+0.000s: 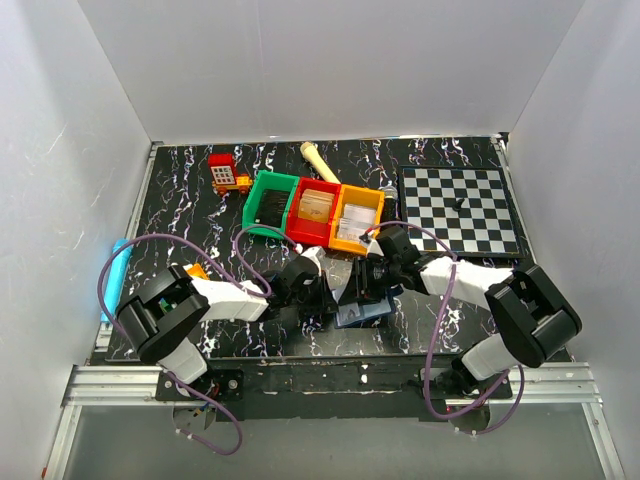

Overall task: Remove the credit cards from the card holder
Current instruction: Remove the credit card from the card holder.

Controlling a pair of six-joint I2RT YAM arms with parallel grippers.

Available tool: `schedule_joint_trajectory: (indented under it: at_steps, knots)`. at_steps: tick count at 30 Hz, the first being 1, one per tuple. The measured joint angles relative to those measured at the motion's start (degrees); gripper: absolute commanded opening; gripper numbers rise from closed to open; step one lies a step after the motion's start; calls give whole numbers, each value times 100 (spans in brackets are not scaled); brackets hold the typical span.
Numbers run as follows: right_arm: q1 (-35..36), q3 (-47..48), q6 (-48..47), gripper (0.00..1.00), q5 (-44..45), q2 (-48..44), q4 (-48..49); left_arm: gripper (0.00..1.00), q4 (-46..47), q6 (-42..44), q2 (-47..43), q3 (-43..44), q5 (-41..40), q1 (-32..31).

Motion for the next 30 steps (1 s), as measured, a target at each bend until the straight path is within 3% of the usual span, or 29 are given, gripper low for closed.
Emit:
schedule_joint_trajectory:
  at_steps: [15, 30]
  knots:
    - [-9, 2, -247, 39, 247, -208, -538, 0, -83, -92, 225, 236, 122, -2]
    - [-37, 28, -282, 39, 295, -214, -629, 0, -911, -442, 337, 673, 42, -11]
